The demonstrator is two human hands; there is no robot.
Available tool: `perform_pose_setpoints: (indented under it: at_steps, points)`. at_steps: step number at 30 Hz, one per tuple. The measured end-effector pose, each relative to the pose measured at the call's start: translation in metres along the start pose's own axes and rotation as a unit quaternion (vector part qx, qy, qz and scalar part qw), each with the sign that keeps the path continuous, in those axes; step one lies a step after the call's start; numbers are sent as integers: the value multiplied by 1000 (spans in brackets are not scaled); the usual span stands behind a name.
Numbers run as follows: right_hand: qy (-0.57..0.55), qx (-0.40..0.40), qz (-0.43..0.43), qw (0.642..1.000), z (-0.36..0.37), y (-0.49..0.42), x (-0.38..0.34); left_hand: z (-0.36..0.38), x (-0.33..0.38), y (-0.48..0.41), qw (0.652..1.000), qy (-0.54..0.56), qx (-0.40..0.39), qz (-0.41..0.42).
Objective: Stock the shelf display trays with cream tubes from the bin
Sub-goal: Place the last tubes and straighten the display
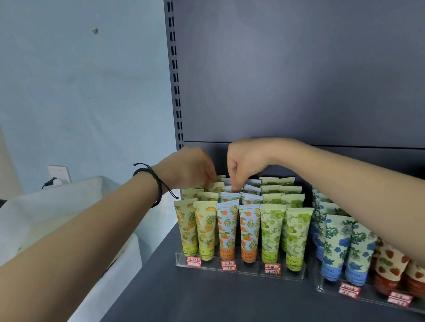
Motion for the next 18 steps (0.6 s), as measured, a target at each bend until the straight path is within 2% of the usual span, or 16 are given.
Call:
perform_pose_setpoints:
  at_steps: [10,15,18]
  points:
    - [-26,4,12,1000,-3,5,9,8,-4,-2,1000,-5,-10,-13]
    - [-94,93,28,991,-20,4,27,2,-6,-1,1000,17,10,-8]
    - [-117,127,39,984,-20,-1,34,-15,-17,1,996,43,76,-29]
Point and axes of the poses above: each hand's wrist, its own y-axis away from the middle knuckle, its own z-axis out of the palm, x = y × z, the point moved 8 cm from there along -y, towards the middle knuckle, and after that the axes turned 1 degree about x, right-handed, at the moved point
